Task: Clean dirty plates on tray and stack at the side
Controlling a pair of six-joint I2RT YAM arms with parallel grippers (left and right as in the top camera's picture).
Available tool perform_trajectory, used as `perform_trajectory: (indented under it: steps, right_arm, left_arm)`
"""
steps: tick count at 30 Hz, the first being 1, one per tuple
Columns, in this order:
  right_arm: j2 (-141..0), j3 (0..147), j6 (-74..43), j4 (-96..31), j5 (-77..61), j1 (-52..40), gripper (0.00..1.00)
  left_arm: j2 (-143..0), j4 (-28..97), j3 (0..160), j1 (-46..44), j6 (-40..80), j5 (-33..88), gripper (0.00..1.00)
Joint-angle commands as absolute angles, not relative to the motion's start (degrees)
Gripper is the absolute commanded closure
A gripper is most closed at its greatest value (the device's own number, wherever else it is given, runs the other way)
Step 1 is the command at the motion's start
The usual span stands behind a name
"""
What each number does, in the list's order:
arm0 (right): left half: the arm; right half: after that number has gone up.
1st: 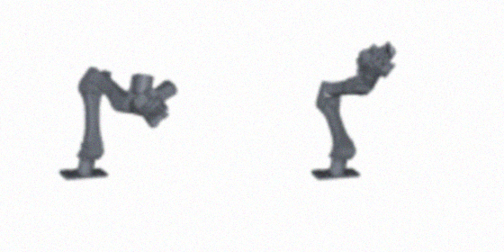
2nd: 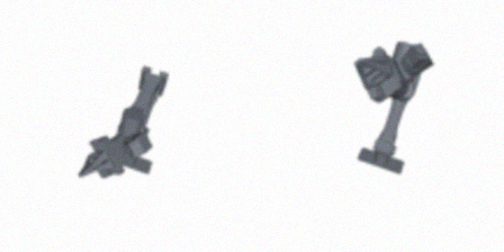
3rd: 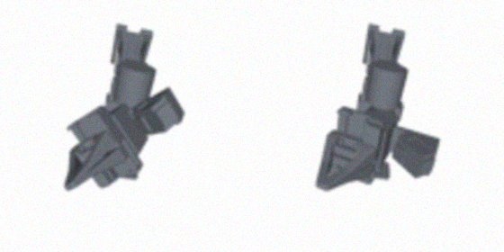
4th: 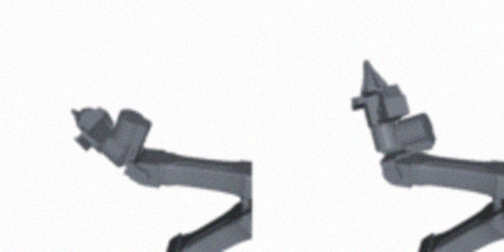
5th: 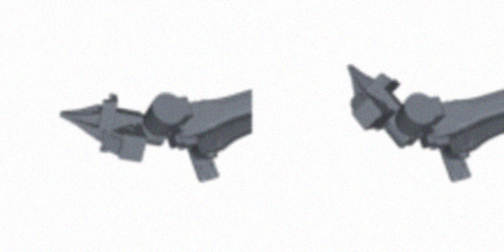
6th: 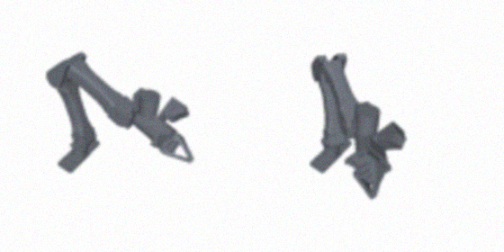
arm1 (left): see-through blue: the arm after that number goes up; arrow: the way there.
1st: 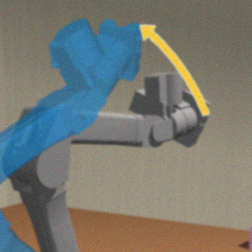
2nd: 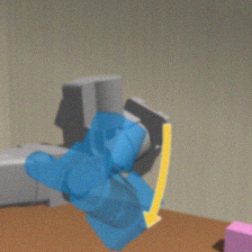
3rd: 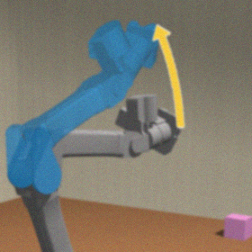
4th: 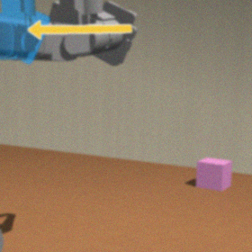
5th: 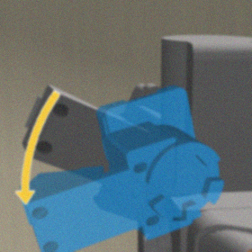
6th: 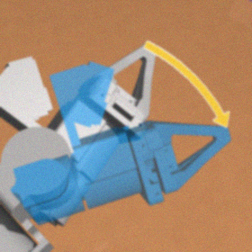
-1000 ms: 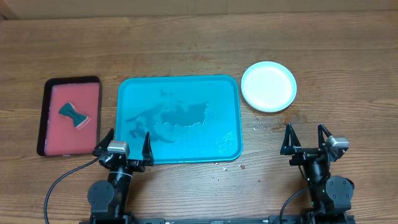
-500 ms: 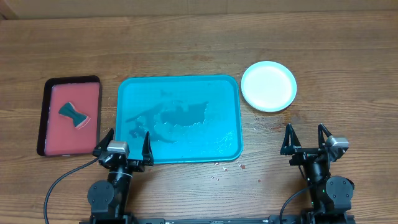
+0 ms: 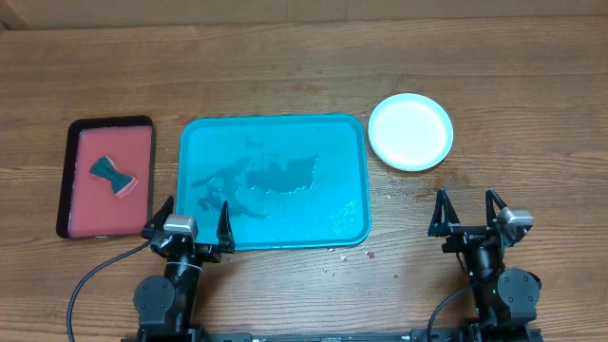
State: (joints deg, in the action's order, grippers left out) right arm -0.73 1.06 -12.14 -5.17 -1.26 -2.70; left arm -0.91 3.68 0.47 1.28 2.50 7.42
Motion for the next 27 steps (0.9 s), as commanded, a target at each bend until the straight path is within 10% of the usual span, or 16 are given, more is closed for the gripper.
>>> perform_trajectory:
  steps: [1, 27]
  right_arm:
    - [-0.2, 0.5, -11.9, -4.8, -0.9, -2.5, 0.00]
    - [-0.2, 0.5, 4.4, -5.0, -0.7, -3.0, 0.00]
  left_arm:
    - [-0.2, 3.9, 0.3, 1.8, 1.3, 6.9, 0.00]
    - [-0.2, 3.9, 0.3, 1.8, 1.3, 6.9, 0.00]
